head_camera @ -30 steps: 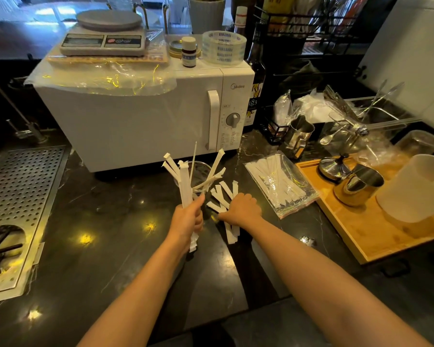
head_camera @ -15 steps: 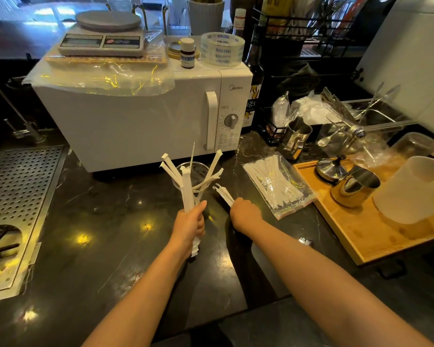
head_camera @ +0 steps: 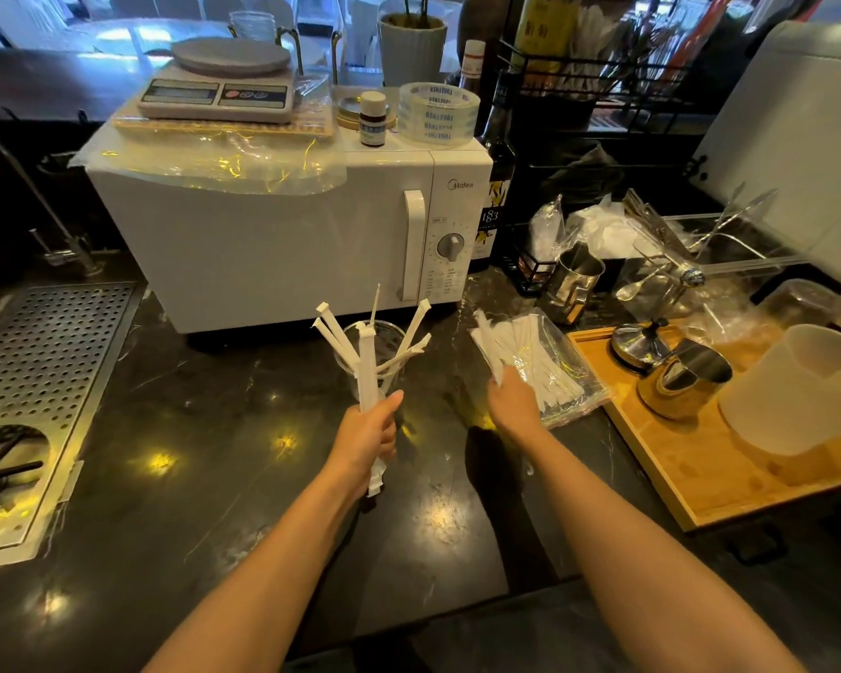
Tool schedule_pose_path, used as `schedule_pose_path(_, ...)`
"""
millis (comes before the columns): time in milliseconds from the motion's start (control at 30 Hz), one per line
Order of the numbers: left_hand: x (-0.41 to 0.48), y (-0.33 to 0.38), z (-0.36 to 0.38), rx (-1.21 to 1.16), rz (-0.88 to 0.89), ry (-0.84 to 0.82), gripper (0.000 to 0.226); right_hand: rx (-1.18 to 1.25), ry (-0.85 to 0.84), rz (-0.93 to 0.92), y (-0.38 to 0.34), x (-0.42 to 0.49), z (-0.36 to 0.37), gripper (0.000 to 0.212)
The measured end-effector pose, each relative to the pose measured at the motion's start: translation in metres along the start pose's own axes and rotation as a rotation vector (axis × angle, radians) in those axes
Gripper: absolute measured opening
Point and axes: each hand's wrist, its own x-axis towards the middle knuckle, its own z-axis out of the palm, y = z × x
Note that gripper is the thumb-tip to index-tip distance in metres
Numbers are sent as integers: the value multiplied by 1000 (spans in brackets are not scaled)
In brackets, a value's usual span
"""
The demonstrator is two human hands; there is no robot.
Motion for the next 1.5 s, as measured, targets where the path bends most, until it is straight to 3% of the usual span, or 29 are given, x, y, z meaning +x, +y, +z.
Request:
schedule_pose_path(133,0,3,4,-39,26,-37,24,276,114,-143,-25,-12,-25,8)
schedule_pose_path(267,-4,12,8,-97,132,-136,25,548,-117,-298,-55,-46,-36,26)
schedule_pose_path(433,-18,27,14,-203,282,-329,30,614,-291,-396,-76,-77,-20,14)
schedule_pose_path(533,-24,30,12,-251,317,-280,49,651,-235,-456,-83,-86,-7,23)
schedule_pose_path(600,-26,30,10,-238,345,-233,44,678,-214,-483,-87,-90,2,25)
schedule_pose_path(1000,-32,25,-14,-79,380,-55,11,534,-418,-491,-101,-107,37,37)
schedule_pose_path(1133,-33,25,-21,-83,355,-41,12,514,-487,-492,-102,-105,43,41)
schedule_pose_path(1400,-36,30,-42,19,321,34,36,270,-586,-559,-104,-92,59,62)
schedule_pose_path(1500,-36,33,-46,53,313,87,39,274,-711,-537,-107,-87,51,61)
